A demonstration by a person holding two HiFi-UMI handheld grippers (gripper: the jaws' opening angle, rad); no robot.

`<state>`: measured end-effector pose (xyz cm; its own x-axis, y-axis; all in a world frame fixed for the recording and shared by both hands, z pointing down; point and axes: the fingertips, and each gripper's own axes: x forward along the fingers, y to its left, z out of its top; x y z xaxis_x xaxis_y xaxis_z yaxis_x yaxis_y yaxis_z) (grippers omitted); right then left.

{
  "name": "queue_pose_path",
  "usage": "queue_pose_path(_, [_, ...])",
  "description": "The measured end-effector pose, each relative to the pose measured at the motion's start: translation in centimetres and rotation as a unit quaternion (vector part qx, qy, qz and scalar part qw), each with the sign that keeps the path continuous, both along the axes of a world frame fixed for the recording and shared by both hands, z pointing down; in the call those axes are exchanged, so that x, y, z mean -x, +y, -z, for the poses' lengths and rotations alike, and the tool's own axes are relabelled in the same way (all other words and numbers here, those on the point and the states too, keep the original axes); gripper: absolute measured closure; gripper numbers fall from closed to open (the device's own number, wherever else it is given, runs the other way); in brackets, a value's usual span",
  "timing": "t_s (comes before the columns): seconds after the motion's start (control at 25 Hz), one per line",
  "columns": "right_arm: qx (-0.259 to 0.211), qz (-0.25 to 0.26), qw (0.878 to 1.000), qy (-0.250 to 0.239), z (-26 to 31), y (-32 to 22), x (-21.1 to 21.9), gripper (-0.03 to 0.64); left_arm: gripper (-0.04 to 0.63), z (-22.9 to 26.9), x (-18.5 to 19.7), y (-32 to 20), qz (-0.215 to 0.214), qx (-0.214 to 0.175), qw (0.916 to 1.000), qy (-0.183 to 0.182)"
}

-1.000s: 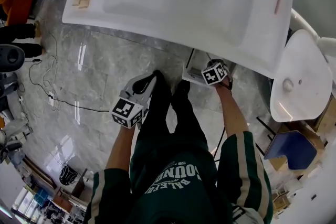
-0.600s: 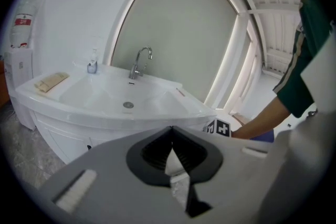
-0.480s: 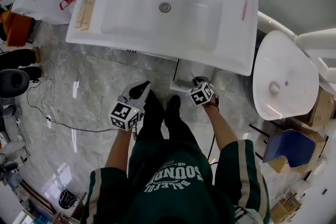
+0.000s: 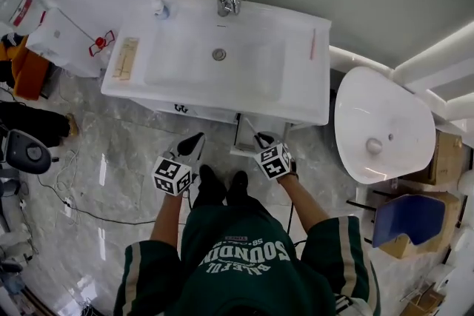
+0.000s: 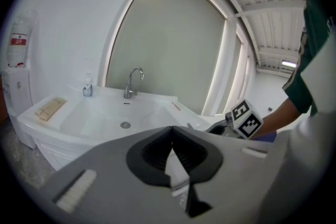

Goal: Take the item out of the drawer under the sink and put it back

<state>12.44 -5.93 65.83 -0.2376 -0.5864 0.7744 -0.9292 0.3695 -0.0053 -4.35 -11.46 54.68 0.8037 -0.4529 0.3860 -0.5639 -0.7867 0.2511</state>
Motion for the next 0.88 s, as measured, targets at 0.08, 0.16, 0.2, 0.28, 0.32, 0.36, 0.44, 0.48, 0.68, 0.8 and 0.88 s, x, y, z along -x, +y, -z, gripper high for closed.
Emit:
queue_pose_path(0.08, [-0.03,-0.007,0.999,-0.01,2.8,-0.8,-0.4,0.568,0.545,1.4,-0.2,-0.3,-0.001,-0.014,0.9999,0.005])
queue_pose_path(0.16, [-0.066,-0.013,0.998,-0.017,6.3,-2.0,-1.0,0.568,0.545,3.1,-0.4,-1.1,0.0,-0.033,0.9994,0.011])
queue_pose_path(0.2, [-0.086,-0.015,0.996,-0.018,8.4,-2.8,-1.4,0.568,0.545,4.1,-0.6,-1.6,0.001,-0.044,0.9989,0.015])
queue_pose_path(0.28, [-0.127,-0.021,0.991,-0.023,12.4,-4.0,-2.3,0.568,0.545,6.0,-0.9,-2.4,0.002,-0.066,0.9976,0.022])
queue_pose_path(0.32, [-0.144,-0.024,0.989,-0.027,14.1,-4.2,-2.6,0.568,0.545,6.9,-1.0,-2.5,0.002,-0.075,0.9969,0.024])
queue_pose_path(0.36, [-0.16,-0.027,0.986,-0.032,15.7,-4.3,-2.9,0.568,0.545,7.7,-1.0,-2.5,0.003,-0.083,0.9962,0.027])
queue_pose_path(0.44, [-0.194,-0.032,0.98,-0.039,18.9,-4.6,-3.5,0.568,0.545,9.3,-1.2,-2.9,0.004,-0.099,0.9946,0.032])
queue_pose_path(0.48, [-0.21,-0.034,0.976,-0.043,20.4,-4.8,-3.7,0.568,0.545,10.0,-1.3,-3.0,0.005,-0.106,0.9937,0.035])
queue_pose_path(0.68, [-0.276,-0.039,0.958,-0.067,26.6,-5.1,-4.3,0.568,0.545,12.6,-1.5,-3.7,0.01,-0.132,0.9901,0.046])
queue_pose_path(0.8, [-0.3,-0.038,0.95,-0.079,29.2,-5.1,-4.1,0.568,0.545,13.2,-1.4,-3.8,0.013,-0.137,0.9893,0.049])
queue_pose_path(0.88, [-0.308,-0.036,0.947,-0.081,30.1,-5.2,-3.9,0.568,0.545,13.5,-1.4,-3.8,0.014,-0.138,0.9891,0.051])
